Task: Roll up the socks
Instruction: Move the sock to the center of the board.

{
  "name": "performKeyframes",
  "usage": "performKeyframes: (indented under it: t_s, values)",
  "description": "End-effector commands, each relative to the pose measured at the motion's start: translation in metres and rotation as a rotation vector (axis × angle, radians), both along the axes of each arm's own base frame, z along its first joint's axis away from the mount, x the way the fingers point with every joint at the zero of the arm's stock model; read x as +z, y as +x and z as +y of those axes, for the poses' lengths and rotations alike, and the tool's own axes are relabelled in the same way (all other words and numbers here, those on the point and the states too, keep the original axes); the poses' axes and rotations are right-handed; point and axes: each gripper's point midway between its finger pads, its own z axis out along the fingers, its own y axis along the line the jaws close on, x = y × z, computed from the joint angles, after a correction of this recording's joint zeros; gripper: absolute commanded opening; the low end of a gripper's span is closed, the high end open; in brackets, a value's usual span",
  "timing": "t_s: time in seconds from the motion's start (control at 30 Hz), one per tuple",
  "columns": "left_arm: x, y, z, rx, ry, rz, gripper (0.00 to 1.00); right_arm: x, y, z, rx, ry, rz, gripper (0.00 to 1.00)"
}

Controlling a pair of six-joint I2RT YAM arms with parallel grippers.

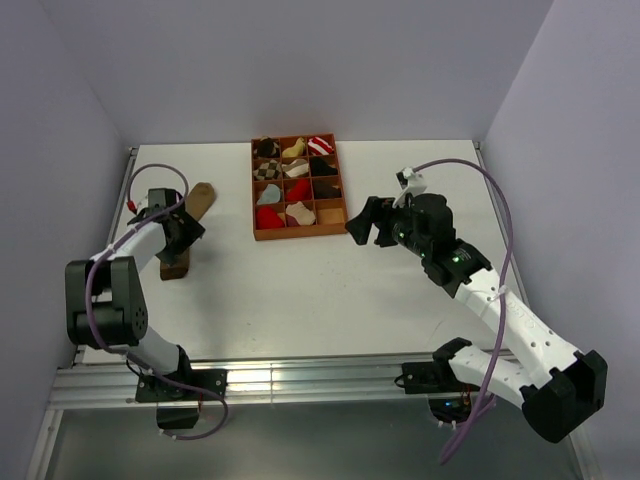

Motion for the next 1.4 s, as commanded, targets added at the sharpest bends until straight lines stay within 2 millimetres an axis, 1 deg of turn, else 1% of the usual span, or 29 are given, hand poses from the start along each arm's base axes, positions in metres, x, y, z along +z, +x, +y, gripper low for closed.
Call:
performKeyframes:
  t_s: [0.0, 0.03, 0.1, 0.2, 0.27, 0.3, 0.37, 0.4, 0.43, 0.47, 0.53, 0.57, 0.63, 0.67, 0.7, 0.73, 0.77, 0.83, 0.87, 0.93, 0.97, 1.03, 1.07, 1.1, 1.13, 1.17, 1.2, 1.27, 1.37]
  values:
    - [-0.002, 0.016, 0.018, 0.016, 0.044, 0.002, 0.85, 0.004, -0.010, 0.004, 0.032, 0.049, -0.017, 0.92]
    - [-0.014, 0.012, 0.019, 0.019, 0.033, 0.041, 0.85, 0.002, -0.013, 0.003, 0.033, 0.052, -0.019, 0.92]
    - [-0.027, 0.003, 0.022, 0.031, 0.014, 0.088, 0.84, 0.000, -0.014, 0.002, 0.031, 0.047, -0.019, 0.92]
    - [-0.043, -0.014, 0.004, 0.014, -0.083, 0.148, 0.81, -0.003, -0.013, -0.004, 0.008, 0.024, -0.022, 0.92]
    - [-0.041, -0.023, -0.020, 0.019, -0.180, 0.147, 0.81, -0.003, -0.012, -0.008, -0.006, 0.003, -0.026, 0.92]
    - [-0.044, -0.037, -0.030, 0.020, -0.211, 0.160, 0.81, -0.004, -0.011, -0.010, -0.016, -0.005, -0.029, 0.92]
    - [-0.041, -0.044, -0.071, 0.005, -0.328, 0.145, 0.81, -0.001, -0.010, -0.013, -0.023, -0.014, -0.037, 0.92]
    - [-0.043, -0.055, -0.092, -0.019, -0.369, 0.157, 0.81, 0.000, -0.010, -0.014, -0.027, -0.015, -0.037, 0.92]
    - [-0.030, -0.049, -0.114, -0.016, -0.435, 0.107, 0.81, 0.001, -0.010, -0.015, -0.026, -0.017, -0.040, 0.92]
    - [-0.022, -0.055, -0.148, -0.100, -0.460, 0.100, 0.82, 0.002, -0.010, -0.015, -0.025, -0.015, -0.041, 0.92]
    - [0.000, -0.055, -0.184, -0.195, -0.486, 0.066, 0.84, 0.005, -0.010, -0.015, -0.024, -0.017, -0.044, 0.92]
    - [0.019, -0.056, -0.206, -0.267, -0.473, 0.052, 0.84, 0.005, -0.011, -0.015, -0.017, -0.025, -0.039, 0.92]
    - [0.042, -0.056, -0.214, -0.363, -0.407, 0.012, 0.88, 0.009, -0.012, -0.016, -0.012, -0.029, -0.048, 0.92]
    - [0.065, -0.047, -0.218, -0.405, -0.371, -0.039, 0.89, 0.010, -0.014, -0.016, -0.010, -0.030, -0.049, 0.92]
    - [0.069, -0.049, -0.204, -0.400, -0.288, -0.033, 0.90, 0.012, -0.014, -0.016, -0.007, -0.027, -0.056, 0.92]
    - [0.075, -0.045, -0.193, -0.452, -0.195, -0.051, 0.90, 0.013, -0.017, -0.016, 0.000, -0.021, -0.062, 0.91]
    - [0.088, -0.035, -0.182, -0.459, -0.127, -0.080, 0.90, 0.014, -0.019, -0.013, 0.017, -0.008, -0.066, 0.92]
    - [0.087, -0.025, -0.154, -0.498, 0.036, -0.068, 0.86, 0.011, -0.024, -0.011, 0.039, 0.007, -0.065, 0.91]
    - [0.088, -0.016, -0.137, -0.486, 0.080, -0.073, 0.82, 0.011, -0.027, -0.007, 0.059, 0.018, -0.065, 0.91]
    - [0.085, 0.000, -0.122, -0.530, 0.134, -0.095, 0.78, 0.002, -0.029, -0.006, 0.058, 0.029, -0.037, 0.91]
    - [0.083, 0.008, -0.105, -0.502, 0.147, -0.096, 0.76, -0.001, -0.030, -0.007, 0.054, 0.029, -0.020, 0.91]
    - [0.076, 0.024, -0.093, -0.497, 0.164, -0.113, 0.69, -0.009, -0.031, -0.007, 0.039, 0.042, 0.006, 0.90]
    - [0.071, 0.030, -0.083, -0.470, 0.156, -0.114, 0.65, -0.011, -0.031, -0.007, 0.034, 0.052, 0.008, 0.89]
    - [0.057, 0.034, -0.080, -0.465, 0.137, -0.090, 0.62, -0.017, -0.032, -0.010, 0.015, 0.053, 0.012, 0.89]
    - [0.051, 0.040, -0.080, -0.449, 0.107, -0.098, 0.60, -0.019, -0.032, -0.011, -0.005, 0.070, 0.026, 0.89]
    - [0.044, 0.043, -0.073, -0.425, 0.094, -0.086, 0.57, -0.021, -0.032, -0.013, -0.019, 0.077, 0.037, 0.89]
    - [0.029, 0.045, -0.071, -0.415, 0.085, -0.052, 0.54, -0.023, -0.033, -0.014, -0.029, 0.084, 0.043, 0.89]
    - [0.020, 0.052, -0.071, -0.396, 0.054, -0.050, 0.48, -0.028, -0.034, -0.015, -0.049, 0.104, 0.067, 0.88]
    - [0.004, 0.057, -0.074, -0.386, 0.031, -0.042, 0.44, -0.044, -0.036, -0.017, -0.069, 0.097, 0.113, 0.88]
